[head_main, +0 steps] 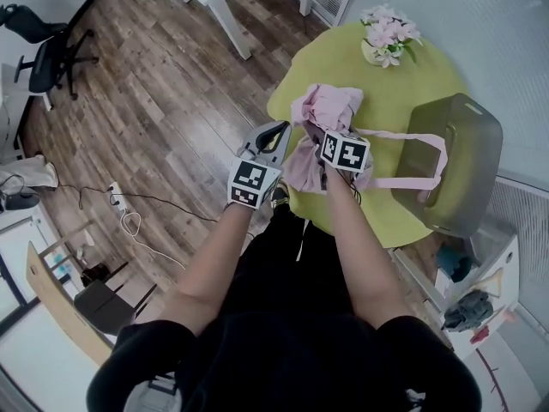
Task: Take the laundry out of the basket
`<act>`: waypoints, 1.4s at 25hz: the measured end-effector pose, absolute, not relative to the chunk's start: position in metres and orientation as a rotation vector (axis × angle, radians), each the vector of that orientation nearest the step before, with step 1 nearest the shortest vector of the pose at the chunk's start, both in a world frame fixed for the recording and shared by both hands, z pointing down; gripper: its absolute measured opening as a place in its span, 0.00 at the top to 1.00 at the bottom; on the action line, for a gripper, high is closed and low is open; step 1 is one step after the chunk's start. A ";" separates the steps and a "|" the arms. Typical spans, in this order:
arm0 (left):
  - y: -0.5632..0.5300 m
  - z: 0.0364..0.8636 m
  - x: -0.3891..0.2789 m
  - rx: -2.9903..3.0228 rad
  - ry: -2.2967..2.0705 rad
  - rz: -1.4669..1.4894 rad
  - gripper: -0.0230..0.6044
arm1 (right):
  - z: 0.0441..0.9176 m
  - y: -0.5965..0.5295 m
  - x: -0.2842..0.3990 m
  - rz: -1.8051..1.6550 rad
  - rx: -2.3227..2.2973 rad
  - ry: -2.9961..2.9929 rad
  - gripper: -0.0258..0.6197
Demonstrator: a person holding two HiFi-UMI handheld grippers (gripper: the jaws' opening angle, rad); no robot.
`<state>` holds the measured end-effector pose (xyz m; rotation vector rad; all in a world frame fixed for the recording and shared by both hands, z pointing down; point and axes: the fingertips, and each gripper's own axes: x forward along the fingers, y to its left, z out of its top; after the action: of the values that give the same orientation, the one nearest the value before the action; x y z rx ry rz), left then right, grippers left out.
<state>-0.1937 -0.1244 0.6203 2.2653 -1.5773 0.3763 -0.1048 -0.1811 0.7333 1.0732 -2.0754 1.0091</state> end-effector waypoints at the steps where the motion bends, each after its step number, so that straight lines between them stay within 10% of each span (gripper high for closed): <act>1: -0.125 0.625 -0.194 2.258 -1.575 0.382 0.95 | 0.739 -0.184 -0.104 0.984 1.077 -2.062 0.25; 35: -0.100 0.547 -0.169 2.407 -1.529 0.278 0.95 | 0.582 -0.152 -0.085 0.737 0.977 -2.526 0.26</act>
<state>-0.1690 -0.0999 0.5465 2.4070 -1.5290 0.2783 -0.0855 -0.1524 0.5818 0.9769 -2.5255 0.7373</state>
